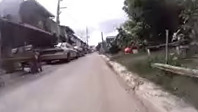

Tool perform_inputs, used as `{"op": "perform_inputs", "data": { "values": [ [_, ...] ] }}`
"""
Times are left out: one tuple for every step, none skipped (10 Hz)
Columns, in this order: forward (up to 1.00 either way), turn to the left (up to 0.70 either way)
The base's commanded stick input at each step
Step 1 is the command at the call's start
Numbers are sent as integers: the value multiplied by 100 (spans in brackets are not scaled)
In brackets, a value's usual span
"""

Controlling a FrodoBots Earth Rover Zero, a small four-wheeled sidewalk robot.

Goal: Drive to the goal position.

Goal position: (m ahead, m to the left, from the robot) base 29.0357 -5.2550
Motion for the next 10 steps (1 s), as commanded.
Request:
{"op": "perform_inputs", "data": {
  "values": [
    [100,2],
    [100,2],
    [100,2],
    [100,2],
    [100,2],
    [100,2],
    [100,2],
    [100,2],
    [100,2],
    [100,2]
  ]
}}
